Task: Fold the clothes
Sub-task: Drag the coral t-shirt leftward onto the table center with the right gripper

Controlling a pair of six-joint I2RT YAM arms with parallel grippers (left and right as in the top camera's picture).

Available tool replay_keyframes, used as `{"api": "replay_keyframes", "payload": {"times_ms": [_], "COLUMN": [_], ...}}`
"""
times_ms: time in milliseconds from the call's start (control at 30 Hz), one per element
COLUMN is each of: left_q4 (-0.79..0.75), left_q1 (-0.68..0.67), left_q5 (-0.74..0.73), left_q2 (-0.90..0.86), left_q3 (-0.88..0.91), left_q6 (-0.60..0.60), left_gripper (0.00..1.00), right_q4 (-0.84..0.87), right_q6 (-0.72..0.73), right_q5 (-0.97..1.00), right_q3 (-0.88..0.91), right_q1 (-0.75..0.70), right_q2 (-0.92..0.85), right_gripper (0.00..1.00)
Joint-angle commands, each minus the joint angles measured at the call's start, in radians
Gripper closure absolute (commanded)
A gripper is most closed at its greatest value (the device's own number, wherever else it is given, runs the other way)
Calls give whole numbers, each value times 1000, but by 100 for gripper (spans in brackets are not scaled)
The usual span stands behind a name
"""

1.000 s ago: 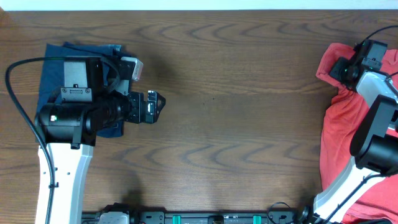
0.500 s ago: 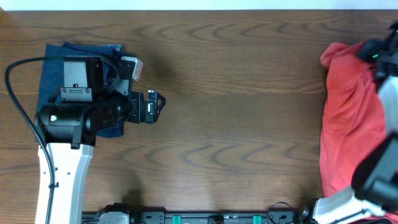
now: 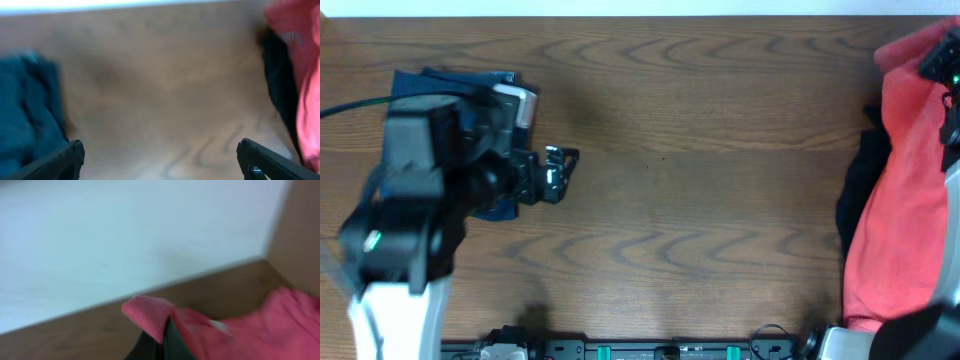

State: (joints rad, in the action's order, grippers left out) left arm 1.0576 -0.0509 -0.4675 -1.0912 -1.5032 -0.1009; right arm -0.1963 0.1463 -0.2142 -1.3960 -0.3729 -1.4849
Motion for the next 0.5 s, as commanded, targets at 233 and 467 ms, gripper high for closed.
{"api": "replay_keyframes", "payload": {"times_ms": [233, 467], "left_q4": [3, 16], "left_q1": [-5, -5], "left_q5": [166, 196], "left_q2": [183, 224], "left_q3": [-284, -324], "left_q6": [28, 28], "left_gripper": [2, 2], "right_q4": [-119, -274], "right_q6": [92, -27], "right_q5": [-247, 7], "right_q3": [-154, -154], "right_q1": [634, 1108], "right_q2": [228, 182], "right_gripper": [94, 25]}}
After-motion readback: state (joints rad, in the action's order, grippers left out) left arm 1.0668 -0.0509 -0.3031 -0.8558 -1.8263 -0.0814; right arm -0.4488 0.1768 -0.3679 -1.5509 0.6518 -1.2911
